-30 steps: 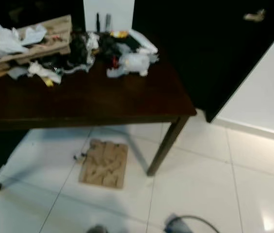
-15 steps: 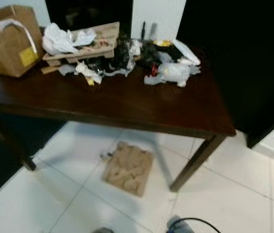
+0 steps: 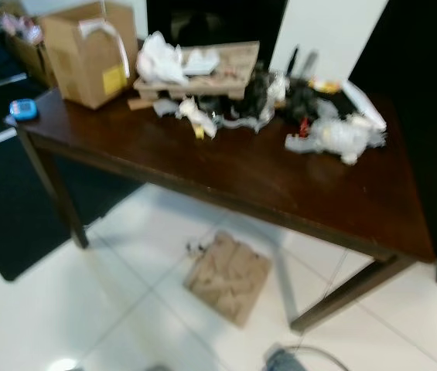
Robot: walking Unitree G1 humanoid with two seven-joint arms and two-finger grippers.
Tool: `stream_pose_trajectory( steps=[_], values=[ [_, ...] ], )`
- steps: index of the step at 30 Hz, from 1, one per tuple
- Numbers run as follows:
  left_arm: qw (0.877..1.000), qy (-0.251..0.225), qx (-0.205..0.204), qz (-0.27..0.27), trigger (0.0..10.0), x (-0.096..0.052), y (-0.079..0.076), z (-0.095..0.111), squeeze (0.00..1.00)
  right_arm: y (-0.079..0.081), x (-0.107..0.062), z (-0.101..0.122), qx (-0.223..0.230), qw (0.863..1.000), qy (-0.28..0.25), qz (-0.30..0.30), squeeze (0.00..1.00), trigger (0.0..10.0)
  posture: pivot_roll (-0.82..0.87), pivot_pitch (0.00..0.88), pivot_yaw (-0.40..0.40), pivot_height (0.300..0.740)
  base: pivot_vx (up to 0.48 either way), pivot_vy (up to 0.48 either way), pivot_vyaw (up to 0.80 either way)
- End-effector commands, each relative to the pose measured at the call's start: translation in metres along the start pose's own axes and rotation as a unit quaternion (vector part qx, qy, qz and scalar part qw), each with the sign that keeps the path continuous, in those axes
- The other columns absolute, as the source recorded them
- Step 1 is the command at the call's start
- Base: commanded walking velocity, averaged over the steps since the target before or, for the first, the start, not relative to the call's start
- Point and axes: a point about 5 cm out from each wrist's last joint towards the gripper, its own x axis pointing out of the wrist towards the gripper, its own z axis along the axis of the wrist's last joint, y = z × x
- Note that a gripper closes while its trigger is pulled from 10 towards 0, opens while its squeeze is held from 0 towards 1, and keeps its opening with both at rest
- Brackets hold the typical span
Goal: Picking trash to rubbish bin
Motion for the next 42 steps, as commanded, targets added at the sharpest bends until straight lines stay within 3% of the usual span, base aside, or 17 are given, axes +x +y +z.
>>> stream_pose_trajectory(
  steps=[1, 4, 15, 18, 20, 22, 23, 24, 26, 31, 39, 42],
  values=[
    [0.999, 0.034, -0.002, 0.004, 10.0, -0.003, 0.001, -0.022, 0.00, 0.000, -0.001, -0.011, 0.011, 1.000, 0.016, -0.002, 0.00, 10.0, 0.22, 0.108, -0.078, 0.740, 0.000, 0.000, 0.77],
    [0.999, 0.038, -0.005, 0.004, 10.0, -0.003, 0.001, -0.024, 0.00, -0.006, -0.001, -0.012, 0.024, 0.999, 0.019, -0.034, 0.00, 10.0, 0.21, 0.109, -0.080, 0.740, 0.000, 0.000, 0.00],
    [0.999, 0.037, -0.011, -0.003, 10.0, -0.003, 0.000, -0.024, 0.00, -0.013, -0.003, -0.012, 0.034, 0.998, 0.019, -0.047, 0.00, 10.0, 0.20, 0.107, -0.078, 0.740, 0.000, 0.000, 0.00],
    [0.999, 0.037, -0.012, -0.002, 10.0, -0.003, 0.001, -0.023, 0.00, -0.017, -0.004, -0.013, 0.096, 0.994, 0.012, -0.055, 0.00, 10.0, 0.21, 0.105, -0.077, 0.740, 0.000, 0.000, 0.00],
    [0.999, 0.036, -0.013, -0.002, 10.0, -0.003, 0.001, -0.022, 0.00, -0.018, -0.004, -0.013, 0.161, 0.985, 0.004, -0.059, 0.00, 10.0, 0.21, 0.105, -0.077, 0.740, 0.000, 0.000, 0.00],
    [0.999, 0.035, -0.014, -0.002, 10.0, -0.003, 0.001, -0.021, 0.00, -0.019, -0.004, -0.013, 0.175, 0.983, 0.003, -0.060, 0.00, 10.0, 0.21, 0.105, -0.077, 0.740, 0.000, 0.000, 0.00],
    [0.999, 0.035, -0.014, -0.002, 10.0, -0.003, 0.002, -0.021, 0.00, -0.024, -0.005, -0.012, 0.291, 0.954, -0.018, -0.068, 0.00, 10.0, 0.21, 0.105, -0.077, 0.740, 0.000, 0.000, -0.80],
    [0.999, 0.035, -0.014, -0.002, 10.0, -0.003, 0.002, -0.021, 0.00, -0.024, -0.005, -0.012, 0.291, 0.954, -0.018, -0.068, 0.00, 10.0, 0.21, 0.105, -0.077, 0.740, 0.000, 0.000, -0.80],
    [0.999, 0.034, -0.014, -0.001, 10.0, -0.003, 0.003, -0.020, 0.00, -0.029, -0.006, -0.010, 0.374, 0.924, -0.035, -0.076, 0.00, 10.0, 0.21, 0.107, -0.074, 0.740, 0.000, 0.000, -0.80],
    [0.999, 0.037, -0.012, 0.005, 10.0, -0.003, 0.005, -0.022, 0.00, -0.032, -0.007, -0.010, 0.396, 0.914, -0.042, -0.081, 0.00, 10.0, 0.21, 0.107, -0.074, 0.740, 0.000, 0.000, -0.78],
    [0.999, 0.034, -0.020, 0.010, 10.0, -0.004, 0.009, -0.022, 0.00, -0.031, -0.007, -0.014, 0.397, 0.914, -0.029, -0.080, 0.00, 10.0, 0.22, 0.110, -0.077, 0.740, 0.000, 0.000, -0.09],
    [0.998, 0.030, -0.039, 0.037, 10.0, -0.006, 0.024, -0.022, 0.00, -0.015, -0.004, -0.002, 0.402, 0.915, -0.047, 0.003, 0.00, 10.0, 0.23, 0.112, -0.087, 0.740, 0.000, 0.000, 0.00]
  ],
)
